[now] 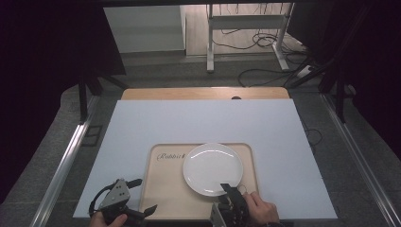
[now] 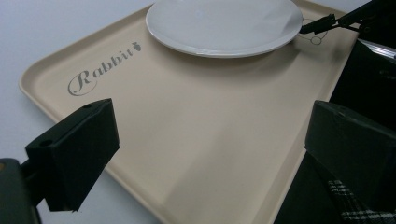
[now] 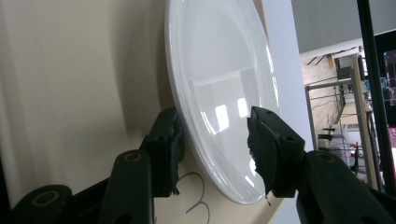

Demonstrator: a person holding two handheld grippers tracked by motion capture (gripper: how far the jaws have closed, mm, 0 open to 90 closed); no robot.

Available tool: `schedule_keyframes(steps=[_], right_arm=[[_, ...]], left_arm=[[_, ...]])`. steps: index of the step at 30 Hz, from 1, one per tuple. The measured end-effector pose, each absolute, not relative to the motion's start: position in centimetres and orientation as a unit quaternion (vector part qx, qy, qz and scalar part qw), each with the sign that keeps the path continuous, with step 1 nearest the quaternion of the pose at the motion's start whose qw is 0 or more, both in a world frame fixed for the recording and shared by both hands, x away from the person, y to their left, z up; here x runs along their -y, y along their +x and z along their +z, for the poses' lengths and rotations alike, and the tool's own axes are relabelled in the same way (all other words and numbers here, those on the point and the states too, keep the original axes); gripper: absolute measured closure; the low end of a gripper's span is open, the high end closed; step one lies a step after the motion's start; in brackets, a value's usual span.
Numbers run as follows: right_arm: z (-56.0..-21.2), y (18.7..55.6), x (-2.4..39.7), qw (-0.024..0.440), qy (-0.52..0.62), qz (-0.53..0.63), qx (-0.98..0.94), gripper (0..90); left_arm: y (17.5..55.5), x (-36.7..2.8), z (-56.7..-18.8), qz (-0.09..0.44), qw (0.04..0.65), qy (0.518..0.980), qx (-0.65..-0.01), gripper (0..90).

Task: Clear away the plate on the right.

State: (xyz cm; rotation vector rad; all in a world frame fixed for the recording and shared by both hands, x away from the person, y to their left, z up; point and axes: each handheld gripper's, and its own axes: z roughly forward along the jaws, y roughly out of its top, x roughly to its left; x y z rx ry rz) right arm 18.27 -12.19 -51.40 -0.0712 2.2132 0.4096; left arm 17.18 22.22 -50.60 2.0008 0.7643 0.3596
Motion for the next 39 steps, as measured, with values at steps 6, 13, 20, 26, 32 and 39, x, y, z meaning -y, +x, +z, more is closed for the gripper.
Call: schedule_keyframes(steps=[6,13,20,26,32,39], right_arm=[[-51.0,18.5,12.6,0.421,-0.015,0.172,-0.891,51.3],[-50.7,18.8,13.3,0.408,-0.001,0.184,-0.894,49.2],[-50.1,18.7,13.8,0.408,0.002,0.193,-0.892,47.8],[-49.4,19.0,14.9,0.412,0.028,0.202,-0.888,47.8],[-48.9,19.2,15.9,0.404,0.052,0.214,-0.888,45.8],[-48.5,19.7,17.2,0.39,0.086,0.235,-0.886,41.3]], left_arm=[[17.2,-22.2,-50.6,0.147,0.466,0.815,-0.311,2.6],[17.2,-22.2,-50.6,0.146,0.467,0.815,-0.312,2.6],[17.2,-22.3,-50.6,0.147,0.467,0.814,-0.312,2.6],[17.2,-22.2,-50.6,0.147,0.467,0.814,-0.312,2.6],[17.2,-22.3,-50.6,0.147,0.467,0.814,-0.313,2.6],[17.2,-22.3,-50.6,0.147,0.467,0.814,-0.313,2.6]])
